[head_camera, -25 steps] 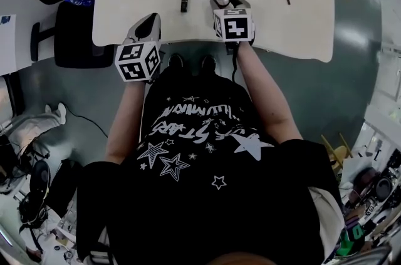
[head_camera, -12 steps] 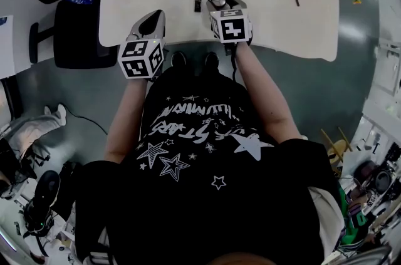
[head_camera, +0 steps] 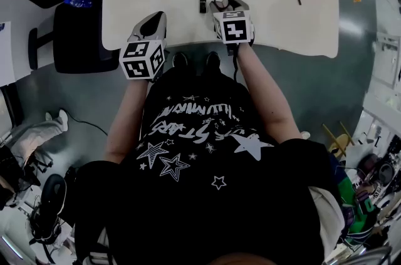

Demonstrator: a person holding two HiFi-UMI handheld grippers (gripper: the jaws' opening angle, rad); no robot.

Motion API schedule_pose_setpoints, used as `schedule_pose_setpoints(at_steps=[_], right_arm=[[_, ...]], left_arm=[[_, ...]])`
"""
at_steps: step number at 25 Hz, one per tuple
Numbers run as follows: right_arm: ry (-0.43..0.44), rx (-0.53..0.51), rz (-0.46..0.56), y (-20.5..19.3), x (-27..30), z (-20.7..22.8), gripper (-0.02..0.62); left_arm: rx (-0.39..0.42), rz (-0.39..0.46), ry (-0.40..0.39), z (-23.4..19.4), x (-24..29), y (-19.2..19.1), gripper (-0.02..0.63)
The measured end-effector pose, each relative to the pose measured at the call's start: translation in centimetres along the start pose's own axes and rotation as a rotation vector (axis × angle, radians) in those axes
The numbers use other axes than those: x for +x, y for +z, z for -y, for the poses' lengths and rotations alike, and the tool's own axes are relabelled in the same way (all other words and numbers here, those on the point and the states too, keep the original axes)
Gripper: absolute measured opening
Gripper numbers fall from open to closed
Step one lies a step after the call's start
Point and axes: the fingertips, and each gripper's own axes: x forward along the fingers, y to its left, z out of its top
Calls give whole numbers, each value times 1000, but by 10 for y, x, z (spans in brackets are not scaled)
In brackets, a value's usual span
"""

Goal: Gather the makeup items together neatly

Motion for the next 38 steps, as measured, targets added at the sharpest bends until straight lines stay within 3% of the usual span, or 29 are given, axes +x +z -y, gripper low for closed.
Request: schedule_pose_setpoints(at_steps=[6, 12, 22, 32, 38], right_arm=[[-23, 11, 1, 0, 0, 0, 262], [-41, 23, 23, 8, -7, -2, 321], [-147, 88, 73, 17, -39, 11, 322], [-285, 224, 92, -12, -73, 83, 313], [-292, 239, 87, -22, -79, 135, 307]], left_arm=[[4, -5, -32, 0, 3, 0, 0], [11, 10, -61, -3, 3, 7, 0], [50, 28, -133, -5, 0, 18, 0], [107, 10, -219, 39, 32, 30, 0], [119, 4, -222, 78, 60, 39, 0]])
